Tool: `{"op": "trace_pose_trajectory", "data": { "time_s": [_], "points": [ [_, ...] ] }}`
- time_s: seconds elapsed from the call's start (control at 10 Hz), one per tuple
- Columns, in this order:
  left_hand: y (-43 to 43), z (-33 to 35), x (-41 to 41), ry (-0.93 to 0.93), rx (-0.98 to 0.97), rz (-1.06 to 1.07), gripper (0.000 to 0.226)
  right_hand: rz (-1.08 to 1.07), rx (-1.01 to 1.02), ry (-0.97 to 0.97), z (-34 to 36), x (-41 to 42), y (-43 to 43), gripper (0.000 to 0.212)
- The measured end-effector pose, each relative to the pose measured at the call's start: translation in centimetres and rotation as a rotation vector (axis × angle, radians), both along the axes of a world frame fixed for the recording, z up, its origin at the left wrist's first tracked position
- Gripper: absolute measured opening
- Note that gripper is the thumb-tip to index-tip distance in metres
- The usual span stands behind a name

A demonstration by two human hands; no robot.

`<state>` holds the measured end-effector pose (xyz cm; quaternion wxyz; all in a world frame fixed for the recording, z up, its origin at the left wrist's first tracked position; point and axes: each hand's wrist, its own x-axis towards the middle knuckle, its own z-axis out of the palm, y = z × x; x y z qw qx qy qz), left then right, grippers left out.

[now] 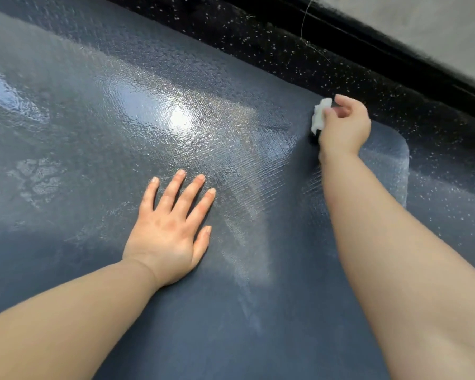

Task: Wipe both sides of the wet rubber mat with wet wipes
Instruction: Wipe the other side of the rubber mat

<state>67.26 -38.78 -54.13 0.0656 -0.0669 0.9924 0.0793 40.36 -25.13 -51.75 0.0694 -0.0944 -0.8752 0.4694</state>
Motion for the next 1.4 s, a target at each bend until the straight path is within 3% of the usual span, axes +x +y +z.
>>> {"op": "trace_pose_trajectory", "data": {
  "time_s": [0.1,0.2,0.3,0.4,0.6,0.8,0.9,1.1,1.2,1.3,1.4],
  "points": [
    [0.0,0.0,0.1,0.008,0.004,0.001,0.059,-0.127,-0.013,-0.089,0.1,-1.0,3.1,0.023],
    [0.0,0.0,0.1,0.005,0.008,0.002,0.059,-0.072,0.269,-0.145,-0.8,-1.5,4.9,0.019],
    [-0.1,0.1,0.0,0.001,0.006,0.001,0.059,0.027,0.422,-0.192,-1.3,-0.9,4.3,0.022],
    [-0.1,0.0,0.0,-0.005,0.007,-0.001,0.059,0.023,0.486,-0.172,-1.4,-0.5,3.6,0.044],
    [-0.1,0.1,-0.1,0.006,0.006,-0.003,0.058,0.01,0.418,-0.11,-1.7,-1.4,3.4,0.024],
    [-0.1,0.2,-0.1,0.006,0.001,-0.002,0.058,-0.062,0.45,-0.109,-1.5,-2.3,2.4,0.027],
    [0.0,0.3,-0.1,0.007,0.003,0.0,0.058,0.061,0.5,-0.121,-1.0,-1.1,-0.1,0.024],
    [0.0,0.3,-0.1,0.006,0.004,0.002,0.058,0.676,0.36,0.017,-1.6,7.9,-9.1,0.015],
    [0.0,0.1,0.0,0.019,0.006,0.003,0.058,0.55,0.309,0.04,-1.2,5.2,-7.1,0.021],
    [-0.1,0.0,0.0,0.019,0.004,0.004,0.058,0.134,0.426,0.017,-0.2,-0.5,-2.1,0.034],
    [-0.2,0.0,0.0,0.015,0.0,0.002,0.058,-0.005,0.445,-0.105,-0.4,-3.2,0.6,0.028]
  ]
}}
